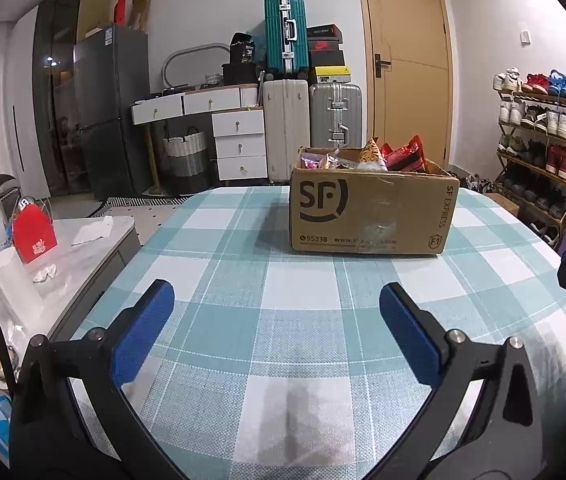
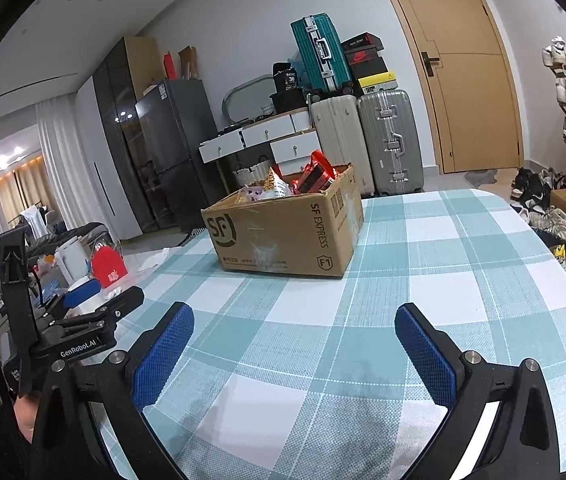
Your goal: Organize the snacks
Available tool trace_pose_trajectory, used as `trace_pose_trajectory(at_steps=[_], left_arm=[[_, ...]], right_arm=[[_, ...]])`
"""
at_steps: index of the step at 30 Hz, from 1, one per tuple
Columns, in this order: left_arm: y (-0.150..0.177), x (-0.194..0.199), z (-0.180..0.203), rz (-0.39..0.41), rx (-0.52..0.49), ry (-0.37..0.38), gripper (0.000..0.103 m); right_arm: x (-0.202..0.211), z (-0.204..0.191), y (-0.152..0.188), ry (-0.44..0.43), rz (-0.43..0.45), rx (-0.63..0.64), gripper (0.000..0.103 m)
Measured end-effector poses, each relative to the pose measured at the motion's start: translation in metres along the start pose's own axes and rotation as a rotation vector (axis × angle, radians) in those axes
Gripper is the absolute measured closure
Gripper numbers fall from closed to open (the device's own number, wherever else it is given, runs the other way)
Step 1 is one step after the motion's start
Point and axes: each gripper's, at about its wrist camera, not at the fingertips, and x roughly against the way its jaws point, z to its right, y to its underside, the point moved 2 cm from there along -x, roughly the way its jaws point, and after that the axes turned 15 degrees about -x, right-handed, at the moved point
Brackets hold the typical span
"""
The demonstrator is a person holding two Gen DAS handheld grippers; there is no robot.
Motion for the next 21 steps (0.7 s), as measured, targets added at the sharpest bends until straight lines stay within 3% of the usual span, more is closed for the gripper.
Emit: trace_pose_trajectory(at_steps=[21], left_arm=[[0.000, 0.000, 0.000, -0.001, 0.002, 0.002, 0.000]], right_arm=[[0.003, -0.013, 0.009, 0.010, 0.027, 0.073, 0.000]])
